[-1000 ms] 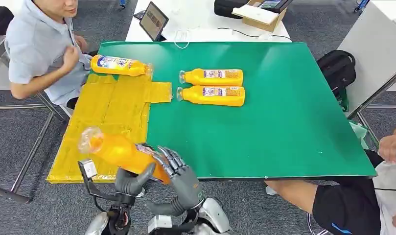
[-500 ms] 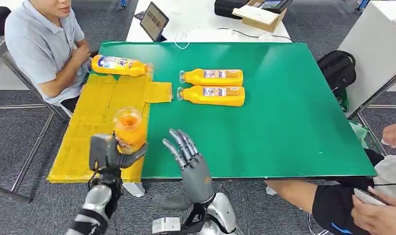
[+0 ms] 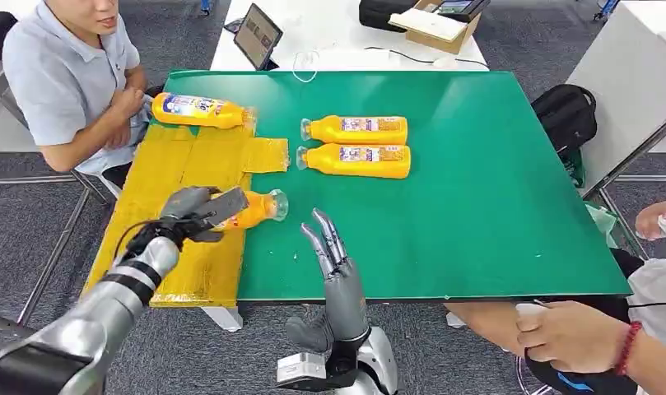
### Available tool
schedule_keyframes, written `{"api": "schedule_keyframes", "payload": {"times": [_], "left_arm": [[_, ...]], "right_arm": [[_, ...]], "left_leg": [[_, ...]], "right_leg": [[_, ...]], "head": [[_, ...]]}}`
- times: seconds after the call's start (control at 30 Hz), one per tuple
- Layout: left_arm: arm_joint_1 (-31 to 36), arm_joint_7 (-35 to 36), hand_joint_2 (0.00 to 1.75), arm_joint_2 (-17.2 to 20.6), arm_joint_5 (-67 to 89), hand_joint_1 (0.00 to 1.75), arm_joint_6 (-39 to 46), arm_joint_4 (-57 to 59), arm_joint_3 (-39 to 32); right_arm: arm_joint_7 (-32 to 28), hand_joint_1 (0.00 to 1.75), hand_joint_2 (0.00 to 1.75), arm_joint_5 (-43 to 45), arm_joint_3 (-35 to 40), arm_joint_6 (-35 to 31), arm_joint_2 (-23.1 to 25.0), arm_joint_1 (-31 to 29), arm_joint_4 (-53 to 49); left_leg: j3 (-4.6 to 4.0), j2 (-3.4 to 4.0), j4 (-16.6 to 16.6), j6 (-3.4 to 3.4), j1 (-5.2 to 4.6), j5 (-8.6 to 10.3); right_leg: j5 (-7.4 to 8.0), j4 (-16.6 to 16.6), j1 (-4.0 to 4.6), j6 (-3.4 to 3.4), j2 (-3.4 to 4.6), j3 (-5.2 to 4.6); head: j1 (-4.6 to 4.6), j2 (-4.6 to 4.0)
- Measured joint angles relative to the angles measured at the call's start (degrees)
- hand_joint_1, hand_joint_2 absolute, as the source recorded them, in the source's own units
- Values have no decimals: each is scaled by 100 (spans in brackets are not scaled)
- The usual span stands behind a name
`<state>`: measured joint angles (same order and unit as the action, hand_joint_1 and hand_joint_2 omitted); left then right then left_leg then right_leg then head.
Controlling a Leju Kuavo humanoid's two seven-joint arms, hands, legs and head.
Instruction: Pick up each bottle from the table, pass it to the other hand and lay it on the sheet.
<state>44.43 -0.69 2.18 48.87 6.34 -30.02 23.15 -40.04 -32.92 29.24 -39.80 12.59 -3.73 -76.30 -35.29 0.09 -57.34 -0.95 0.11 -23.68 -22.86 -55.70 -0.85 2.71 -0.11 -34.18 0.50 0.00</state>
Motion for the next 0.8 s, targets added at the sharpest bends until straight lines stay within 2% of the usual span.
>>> {"api": "schedule_keyframes", "payload": {"times": [0.03,0.1,0.13,0.17,0.2,0.23,0.27,0.3,0.43,0.67,0.8], "left_arm": [[131,130,175,20,101,168,-94,166,52],[322,314,175,55,208,120,-222,445,140],[389,409,175,61,217,120,-328,547,166],[443,488,175,68,221,31,-424,645,184],[496,534,175,70,219,17,-495,738,192],[533,569,175,70,197,17,-587,810,195],[570,595,175,70,158,3,-678,873,195],[599,602,175,68,138,0,-740,921,195],[606,421,175,52,-289,0,-1036,1052,134],[458,-1128,175,-28,-1335,0,-1671,1098,-477],[333,-1628,175,-146,-1694,0,-1651,1024,-815]], "right_arm": [[0,0,0,49,37,0,-11,-14,31],[0,0,0,125,105,0,-24,-38,110],[0,0,0,177,131,2,-29,-49,146],[0,0,0,228,146,0,-33,-67,194],[2,0,0,267,157,0,-33,-82,245],[0,0,0,293,168,2,-33,-97,287],[2,0,0,313,171,0,-33,-113,330],[2,0,0,337,171,0,-33,-131,365],[0,0,0,416,175,0,-42,-170,505],[2,0,0,615,197,0,-125,-237,698],[0,0,0,632,219,0,-179,-260,750]], "left_leg": [[-1,-1,0,0,1,0],[-1,0,0,0,3,0],[-2,0,0,1,3,0],[-2,-1,0,1,3,0],[-2,-1,0,1,3,0],[-2,-2,0,1,3,0],[-3,-2,0,1,3,-1],[-2,-2,1,1,2,-1],[-2,-1,1,1,1,-1],[1,-10,0,1,2,0],[0,-11,0,0,2,0]], "right_leg": [[0,-1,1,0,0,0],[0,-2,3,0,0,0],[-1,-2,3,0,0,0],[-1,-2,3,0,0,0],[-1,-2,3,-1,-1,0],[-2,-2,3,-1,-1,0],[-2,-2,2,-1,-1,0],[-2,-2,2,-1,-1,1],[-2,0,1,-1,-1,1],[-2,-1,1,-1,-3,6],[-2,0,1,-1,-4,6]], "head": [[0,0],[0,0],[-2,0],[-2,0],[0,0],[-2,0],[0,0],[-2,0],[-2,0],[2,0],[0,0]]}}
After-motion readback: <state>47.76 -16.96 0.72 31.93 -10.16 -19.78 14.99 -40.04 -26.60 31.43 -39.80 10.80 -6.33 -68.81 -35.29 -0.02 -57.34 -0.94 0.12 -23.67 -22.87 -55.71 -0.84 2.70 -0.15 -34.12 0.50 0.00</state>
